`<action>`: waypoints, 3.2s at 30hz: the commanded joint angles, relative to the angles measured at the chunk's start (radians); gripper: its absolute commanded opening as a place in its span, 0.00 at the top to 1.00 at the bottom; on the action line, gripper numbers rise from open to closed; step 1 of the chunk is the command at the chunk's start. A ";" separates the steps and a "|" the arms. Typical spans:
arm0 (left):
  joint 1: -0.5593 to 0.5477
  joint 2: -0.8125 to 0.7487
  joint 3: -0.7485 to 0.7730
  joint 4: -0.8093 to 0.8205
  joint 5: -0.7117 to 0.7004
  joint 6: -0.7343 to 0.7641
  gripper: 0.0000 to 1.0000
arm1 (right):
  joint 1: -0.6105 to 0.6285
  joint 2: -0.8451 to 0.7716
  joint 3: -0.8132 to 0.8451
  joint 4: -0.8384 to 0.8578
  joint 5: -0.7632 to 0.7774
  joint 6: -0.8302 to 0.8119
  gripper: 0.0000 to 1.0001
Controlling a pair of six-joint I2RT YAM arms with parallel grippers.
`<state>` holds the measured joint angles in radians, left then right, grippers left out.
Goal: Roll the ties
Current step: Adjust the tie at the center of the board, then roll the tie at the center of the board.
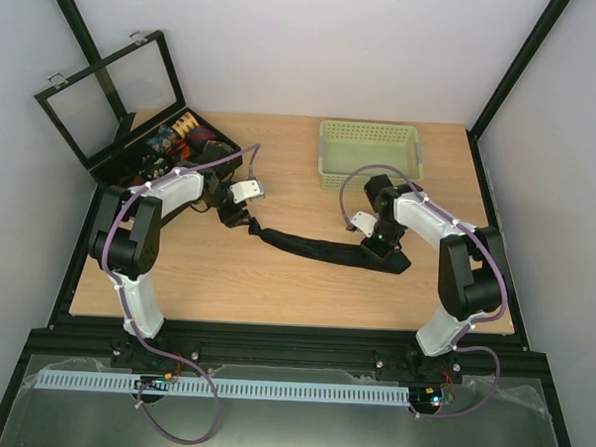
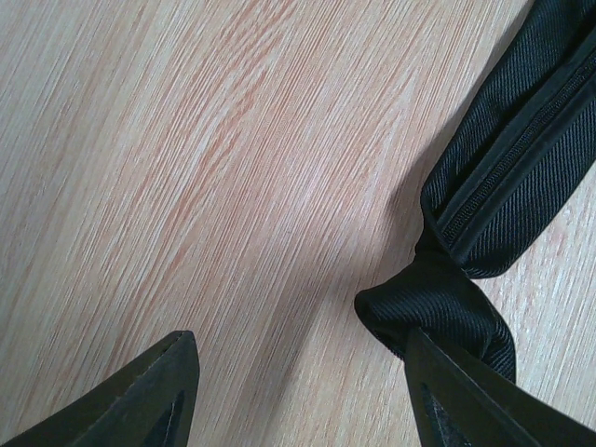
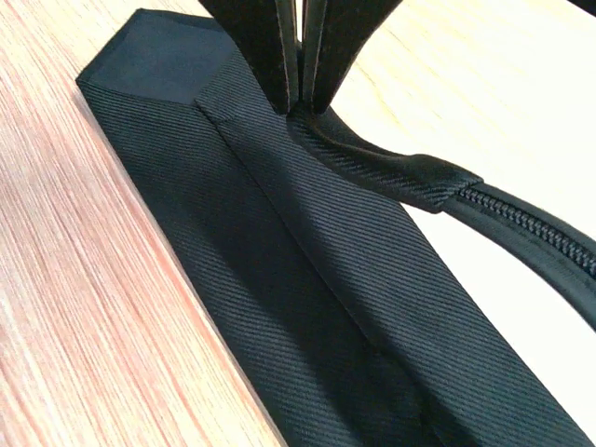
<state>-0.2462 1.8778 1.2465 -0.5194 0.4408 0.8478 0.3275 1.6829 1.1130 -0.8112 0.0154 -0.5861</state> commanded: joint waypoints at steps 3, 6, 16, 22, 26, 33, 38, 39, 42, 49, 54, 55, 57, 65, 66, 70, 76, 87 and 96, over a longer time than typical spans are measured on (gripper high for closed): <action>0.006 0.014 0.027 -0.015 0.008 -0.002 0.36 | -0.003 0.047 0.005 -0.051 0.057 -0.098 0.99; 0.006 0.010 0.024 -0.020 -0.003 0.009 0.36 | -0.009 0.077 -0.016 -0.033 0.069 -0.117 0.96; 0.019 -0.016 -0.028 -0.052 0.040 0.164 0.33 | -0.121 0.148 -0.109 0.139 0.156 -0.230 0.87; 0.014 0.014 0.010 -0.081 0.098 0.242 0.29 | -0.138 0.104 -0.039 0.111 0.122 -0.264 0.60; -0.012 0.054 0.012 -0.076 0.071 0.293 0.30 | -0.148 0.068 0.072 0.074 0.082 -0.234 0.41; -0.046 0.102 0.024 -0.043 0.036 0.318 0.35 | -0.150 0.052 0.238 0.059 -0.104 -0.036 0.29; -0.074 0.102 0.018 -0.032 0.032 0.336 0.38 | -0.150 0.035 0.218 0.130 -0.135 0.067 0.09; -0.075 0.104 0.021 -0.035 0.031 0.333 0.38 | -0.153 0.044 0.209 0.126 -0.108 0.043 0.11; -0.074 0.102 0.020 -0.041 0.027 0.332 0.38 | -0.175 0.040 0.139 0.148 -0.006 -0.037 0.14; -0.083 0.106 0.017 -0.022 0.054 0.320 0.42 | -0.216 0.012 0.237 0.101 -0.262 0.086 0.14; -0.094 0.094 0.037 -0.029 0.111 0.302 0.48 | -0.226 0.048 0.262 0.132 -0.549 0.333 0.16; -0.098 0.087 0.036 -0.030 0.121 0.303 0.49 | -0.227 0.066 0.272 0.104 -0.640 0.336 0.16; -0.110 0.066 0.032 -0.031 0.139 0.307 0.52 | -0.226 0.106 0.274 0.081 -0.778 0.371 0.19; -0.162 0.018 0.050 -0.037 0.208 0.264 0.61 | -0.205 0.153 0.120 0.215 -0.903 0.521 0.52; -0.174 0.016 0.051 -0.032 0.208 0.259 0.61 | -0.187 0.170 0.120 0.211 -0.891 0.518 0.56; -0.215 0.029 0.051 -0.005 0.198 0.217 0.61 | -0.131 0.251 0.138 0.198 -0.860 0.522 0.67; -0.260 0.079 0.064 0.058 0.160 0.131 0.60 | -0.091 0.299 0.164 0.252 -0.864 0.566 0.69; -0.294 0.156 0.104 0.058 0.097 0.032 0.64 | -0.008 0.382 0.214 0.399 -0.951 0.772 0.70; -0.297 0.161 0.104 0.044 0.079 0.014 0.65 | 0.056 0.435 0.239 0.450 -0.926 0.861 0.70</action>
<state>-0.5358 2.0289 1.3342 -0.4583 0.5285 0.8726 0.3630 2.0888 1.3197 -0.3767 -0.9047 0.2180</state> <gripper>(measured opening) 0.353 0.288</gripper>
